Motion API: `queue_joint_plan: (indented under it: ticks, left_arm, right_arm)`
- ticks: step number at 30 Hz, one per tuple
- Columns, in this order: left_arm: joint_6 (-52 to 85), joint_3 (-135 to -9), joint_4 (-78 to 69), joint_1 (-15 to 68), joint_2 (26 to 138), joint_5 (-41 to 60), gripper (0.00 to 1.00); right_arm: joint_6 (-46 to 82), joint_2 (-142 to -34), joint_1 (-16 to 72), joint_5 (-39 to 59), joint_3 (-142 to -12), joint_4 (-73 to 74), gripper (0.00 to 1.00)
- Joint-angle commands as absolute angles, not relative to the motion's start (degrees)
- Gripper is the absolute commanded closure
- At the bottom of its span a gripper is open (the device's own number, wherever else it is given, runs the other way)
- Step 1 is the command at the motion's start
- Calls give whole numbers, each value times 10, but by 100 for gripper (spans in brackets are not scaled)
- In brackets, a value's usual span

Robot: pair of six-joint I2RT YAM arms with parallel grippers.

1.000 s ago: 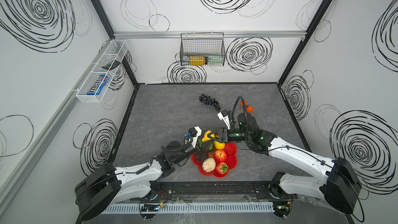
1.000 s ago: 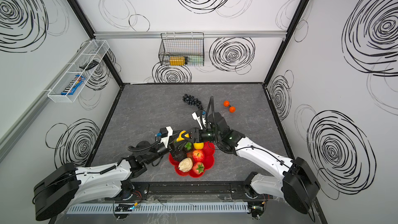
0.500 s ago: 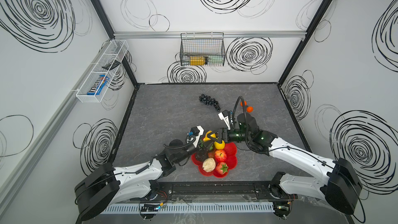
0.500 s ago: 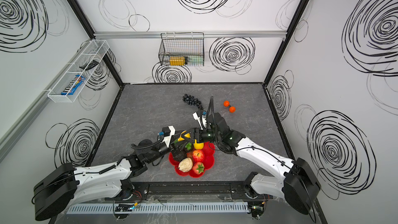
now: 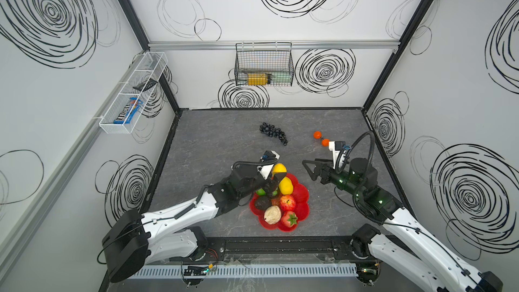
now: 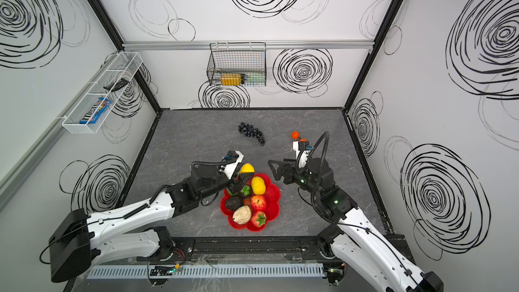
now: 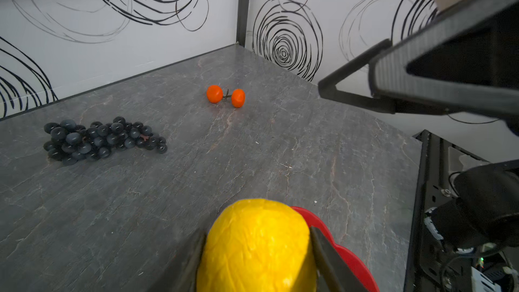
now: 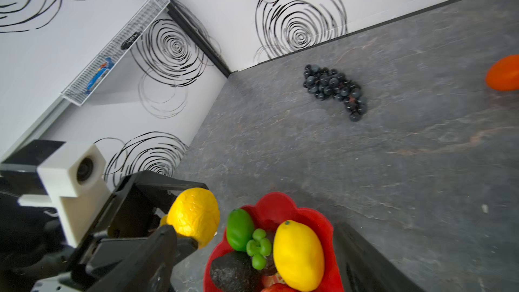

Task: Place and organize the fake fruits in the fruit bowl
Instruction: 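Open the right gripper and withdraw while the left gripper holds the pear, then lower the pear with the left gripper into the bowl and release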

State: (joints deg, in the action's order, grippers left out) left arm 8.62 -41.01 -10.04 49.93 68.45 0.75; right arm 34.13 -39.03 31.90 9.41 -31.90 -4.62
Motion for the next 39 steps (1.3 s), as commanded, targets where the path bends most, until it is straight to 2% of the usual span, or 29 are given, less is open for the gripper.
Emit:
queue_joint_plan:
  ticks: [1, 7, 15, 25, 39]
  left_arm:
    - [97, -475, 46, 486, 731, -8, 45]
    - [95, -574, 187, 466, 809, -6, 46]
    - [80, -662, 292, 454, 902, -11, 45]
    - [72, -696, 322, 436, 969, 4, 44]
    - [80, -692, 309, 426, 997, 28, 41]
  right_arm:
    - [319, -379, 311, 58, -282, -60, 9]
    - [327, -379, 306, 78, -218, -23, 11]
    - [324, -377, 301, 81, -182, -2, 12]
    - [299, -341, 294, 74, -151, -1, 12]
    - [296, -340, 288, 84, -136, 9, 12]
